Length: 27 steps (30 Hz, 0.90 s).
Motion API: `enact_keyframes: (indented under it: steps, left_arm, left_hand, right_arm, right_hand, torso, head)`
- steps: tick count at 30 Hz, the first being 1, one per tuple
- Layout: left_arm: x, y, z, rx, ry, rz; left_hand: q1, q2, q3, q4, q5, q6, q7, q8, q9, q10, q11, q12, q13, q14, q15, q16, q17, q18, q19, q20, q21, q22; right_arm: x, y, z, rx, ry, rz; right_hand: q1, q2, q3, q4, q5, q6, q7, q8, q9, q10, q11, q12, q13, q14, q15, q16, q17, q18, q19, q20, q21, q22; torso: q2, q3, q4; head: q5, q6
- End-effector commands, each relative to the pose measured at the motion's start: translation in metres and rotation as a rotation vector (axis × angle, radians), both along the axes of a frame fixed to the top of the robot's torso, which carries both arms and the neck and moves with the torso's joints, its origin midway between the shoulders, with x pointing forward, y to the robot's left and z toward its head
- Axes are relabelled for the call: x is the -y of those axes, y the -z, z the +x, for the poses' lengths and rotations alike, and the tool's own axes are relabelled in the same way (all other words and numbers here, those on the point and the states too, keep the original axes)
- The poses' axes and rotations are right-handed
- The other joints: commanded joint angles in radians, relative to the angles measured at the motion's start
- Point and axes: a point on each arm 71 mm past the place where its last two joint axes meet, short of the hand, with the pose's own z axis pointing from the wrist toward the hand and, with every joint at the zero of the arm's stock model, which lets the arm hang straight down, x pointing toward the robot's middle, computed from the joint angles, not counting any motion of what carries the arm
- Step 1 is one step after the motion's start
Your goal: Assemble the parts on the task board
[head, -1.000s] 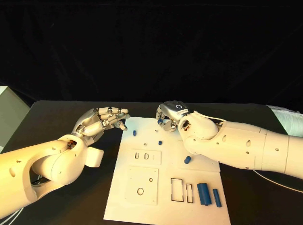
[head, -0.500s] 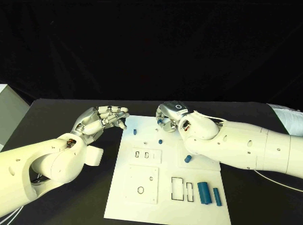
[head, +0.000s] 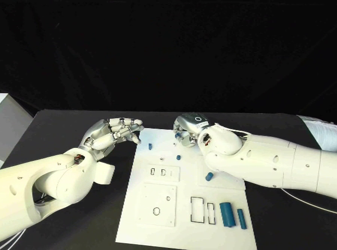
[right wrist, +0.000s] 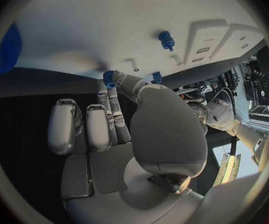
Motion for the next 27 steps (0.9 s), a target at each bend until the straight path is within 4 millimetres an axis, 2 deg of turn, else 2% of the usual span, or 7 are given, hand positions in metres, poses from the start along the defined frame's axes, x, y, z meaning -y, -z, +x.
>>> enact_keyframes:
  steps: [1,4,6,8,16,23,27]
  left_arm:
    - [0.002,-0.001,0.0,0.001,0.022,-0.012]
    - [0.002,-0.001,0.0,0.0,0.022,-0.012]
    - [0.002,-0.001,0.0,0.0,0.023,-0.012]
    - [0.002,-0.001,0.0,0.0,0.024,-0.012]
    - [0.001,-0.001,0.0,-0.001,0.023,-0.011]
    - [0.0,0.0,0.0,-0.001,0.02,-0.01]
    - [-0.002,0.0,0.001,-0.001,0.017,-0.009]
  left_hand:
    - [-0.005,0.0,0.005,0.001,-0.004,0.0,0.003,-0.006,0.002,-0.007,0.001,-0.004,0.001,-0.01,0.0,0.008,0.002,0.01,-0.009,0.0,0.007,0.002]
    - [-0.005,0.0,0.005,0.001,-0.004,0.0,0.003,-0.006,0.002,-0.007,0.001,-0.004,0.001,-0.01,0.0,0.008,0.002,0.01,-0.009,0.0,0.007,0.002]
    - [-0.005,0.0,0.005,0.001,-0.004,0.0,0.003,-0.006,0.002,-0.007,0.001,-0.004,0.001,-0.01,0.0,0.008,0.002,0.01,-0.009,0.0,0.007,0.002]
    - [-0.005,0.0,0.005,0.001,-0.004,0.0,0.003,-0.006,0.002,-0.007,0.001,-0.004,0.001,-0.01,0.0,0.008,0.002,0.01,-0.009,0.0,0.007,0.002]
    - [-0.006,0.0,0.005,0.001,-0.004,-0.001,0.004,-0.006,0.002,-0.007,0.002,-0.004,0.001,-0.011,0.0,0.008,0.002,0.01,-0.01,0.001,0.008,0.002]
    - [-0.006,0.0,0.005,0.001,-0.004,-0.001,0.004,-0.006,0.002,-0.007,0.002,-0.004,0.001,-0.011,0.0,0.008,0.002,0.01,-0.01,0.001,0.008,0.002]
    - [-0.006,0.0,0.005,0.001,-0.004,-0.001,0.004,-0.007,0.002,-0.008,0.002,-0.004,0.001,-0.012,0.001,0.009,0.003,0.01,-0.011,0.001,0.009,0.003]
  right_arm:
    - [0.001,0.003,0.002,-0.024,-0.012,-0.012]
    - [0.001,0.004,0.003,-0.032,-0.018,-0.017]
    - [0.002,0.005,0.003,-0.034,-0.021,-0.018]
    - [0.003,0.005,0.002,-0.033,-0.023,-0.015]
    - [0.012,0.004,-0.006,-0.03,-0.023,0.014]
    - [0.036,-0.002,-0.016,-0.019,0.003,0.084]
    - [0.062,-0.01,-0.02,-0.028,0.042,0.177]
  right_hand:
    - [-0.027,-0.033,0.012,0.002,0.0,-0.032,0.016,-0.017,-0.002,-0.057,0.022,-0.003,0.022,0.002,0.014,-0.022,-0.038,0.015,-0.035,0.011,-0.048,-0.059]
    - [-0.029,-0.055,-0.002,0.002,-0.002,-0.056,0.021,-0.031,-0.003,-0.13,0.033,0.003,-0.003,-0.031,0.025,-0.086,-0.138,0.042,-0.101,0.023,-0.15,-0.18]
    - [-0.019,-0.056,-0.04,0.0,-0.001,-0.074,0.017,-0.041,-0.002,-0.177,0.035,0.006,-0.022,-0.049,0.026,-0.126,-0.195,0.054,-0.134,0.026,-0.211,-0.244]
    - [-0.012,-0.054,-0.065,0.001,0.0,-0.08,0.016,-0.045,-0.001,-0.188,0.035,0.011,-0.029,-0.051,0.026,-0.135,-0.208,0.057,-0.14,0.026,-0.232,-0.264]
    - [0.017,-0.039,-0.166,0.019,0.001,-0.097,0.011,-0.057,0.0,-0.216,0.033,0.036,-0.041,-0.058,0.024,-0.152,-0.236,0.062,-0.142,0.025,-0.276,-0.298]
    - [0.024,-0.03,-0.19,0.036,0.004,-0.09,0.01,-0.056,0.002,-0.203,0.03,0.059,-0.04,-0.059,0.022,-0.157,-0.245,0.063,-0.142,0.023,-0.292,-0.31]
    - [0.027,-0.032,-0.182,0.052,0.012,-0.08,0.016,-0.056,0.003,-0.156,0.029,0.094,-0.035,-0.051,0.023,-0.136,-0.217,0.058,-0.126,0.02,-0.277,-0.284]
  torso:
    - [0.0,0.0,0.0004]
    - [0.0,-0.0001,0.0004]
    - [0.0,-0.0001,0.0004]
    - [0.0,0.0,0.0002]
    - [-0.001,0.0012,-0.0011]
    - [-0.002,0.0007,-0.0032]
    - [-0.004,0.002,-0.0088]
  head:
    - [0.0,-0.001]
    - [0.001,-0.002]
    - [0.001,-0.002]
    - [0.001,-0.002]
    - [0.002,0.0]
    - [-0.002,0.009]
    - [-0.01,0.017]
